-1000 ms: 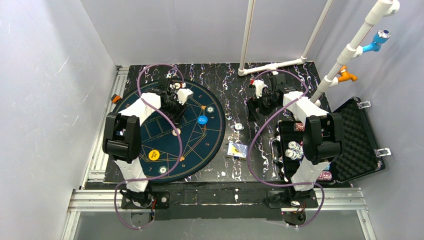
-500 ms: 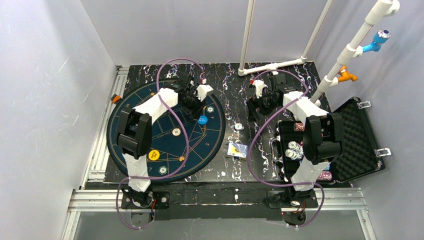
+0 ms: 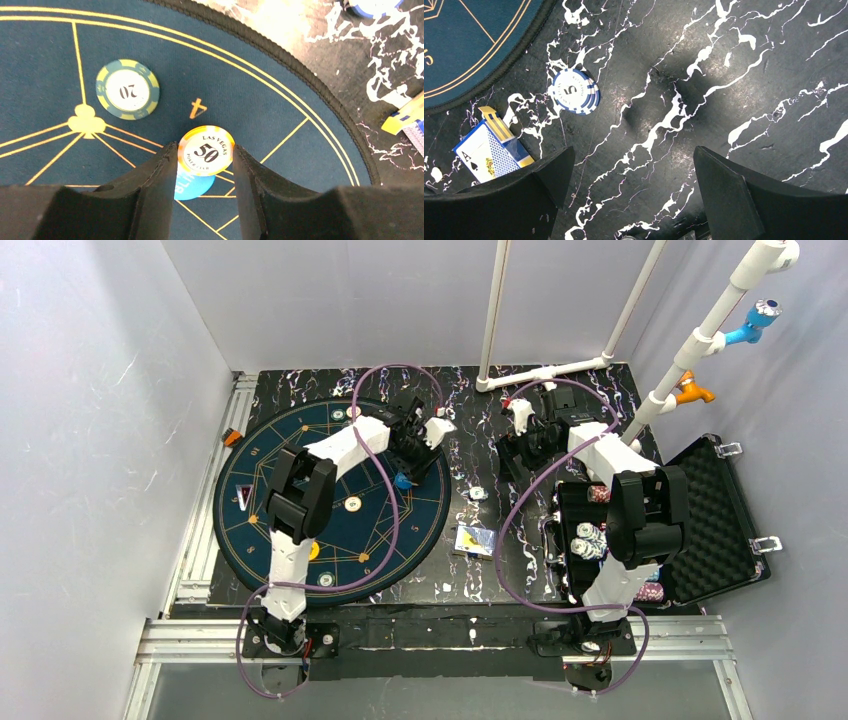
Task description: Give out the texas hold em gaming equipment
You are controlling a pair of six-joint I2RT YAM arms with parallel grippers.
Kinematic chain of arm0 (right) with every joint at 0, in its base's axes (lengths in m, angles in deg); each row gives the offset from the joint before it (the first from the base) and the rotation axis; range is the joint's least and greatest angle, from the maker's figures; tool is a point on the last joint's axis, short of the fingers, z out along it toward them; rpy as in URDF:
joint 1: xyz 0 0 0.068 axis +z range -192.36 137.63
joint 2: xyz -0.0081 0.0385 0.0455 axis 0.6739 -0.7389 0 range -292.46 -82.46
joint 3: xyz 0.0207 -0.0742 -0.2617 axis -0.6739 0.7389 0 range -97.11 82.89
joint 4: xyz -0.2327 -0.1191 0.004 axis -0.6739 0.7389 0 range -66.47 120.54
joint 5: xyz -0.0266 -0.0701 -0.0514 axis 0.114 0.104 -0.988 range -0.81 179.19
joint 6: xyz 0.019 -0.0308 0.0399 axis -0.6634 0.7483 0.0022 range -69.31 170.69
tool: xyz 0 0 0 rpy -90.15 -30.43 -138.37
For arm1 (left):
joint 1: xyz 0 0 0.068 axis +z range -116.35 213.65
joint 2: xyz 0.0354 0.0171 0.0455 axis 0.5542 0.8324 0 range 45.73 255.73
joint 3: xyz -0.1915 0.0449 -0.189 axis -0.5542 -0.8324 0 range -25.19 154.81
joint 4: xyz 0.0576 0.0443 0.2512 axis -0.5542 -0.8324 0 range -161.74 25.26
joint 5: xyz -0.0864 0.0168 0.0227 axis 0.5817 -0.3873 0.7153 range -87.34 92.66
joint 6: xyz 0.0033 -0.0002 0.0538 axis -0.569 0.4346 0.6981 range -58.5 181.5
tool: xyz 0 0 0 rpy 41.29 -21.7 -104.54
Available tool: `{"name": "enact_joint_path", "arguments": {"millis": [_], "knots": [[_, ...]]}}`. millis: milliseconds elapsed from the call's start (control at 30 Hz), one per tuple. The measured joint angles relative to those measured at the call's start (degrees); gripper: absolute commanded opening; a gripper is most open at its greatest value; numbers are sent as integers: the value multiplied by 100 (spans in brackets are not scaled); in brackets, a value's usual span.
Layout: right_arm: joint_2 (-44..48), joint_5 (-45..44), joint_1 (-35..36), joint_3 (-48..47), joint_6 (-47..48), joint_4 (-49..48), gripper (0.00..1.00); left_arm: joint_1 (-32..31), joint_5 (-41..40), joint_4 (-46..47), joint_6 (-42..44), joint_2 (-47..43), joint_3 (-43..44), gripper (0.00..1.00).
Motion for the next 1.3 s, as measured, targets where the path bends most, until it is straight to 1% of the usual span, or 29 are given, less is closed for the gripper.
{"name": "enact_joint_path", "arguments": {"millis": [133,300,333,467,533,733,867,933,1000,1133,1233,1300], "knots": [[4,0,-11,0,0,0,98,-55,-61,7,-4,109,214,34],[7,0,-15,0,-7,0,98,-83,-138,26,-2,273,470,39],[11,2,-15,0,-7,0,98,-90,-146,35,0,326,494,41],[39,2,-31,0,-9,2,98,-107,-179,22,15,474,511,60],[63,2,-46,0,-9,0,98,-122,-179,-4,7,483,533,67],[103,2,-52,0,-9,0,98,-146,-184,-28,-50,439,664,71],[103,7,-52,2,-9,0,98,-94,-175,-125,-72,195,614,71],[103,7,-52,2,-9,0,98,-35,-162,-181,-66,-96,483,69],[103,9,-52,2,-9,0,98,92,-125,-216,-28,-487,251,65],[103,28,-52,2,-9,2,98,520,-120,-313,181,-1307,-356,51],[103,61,-52,2,-9,2,98,715,-164,-341,289,-1478,-575,45],[103,74,-52,2,-9,4,98,691,-166,-326,291,-1399,-623,42]]}}
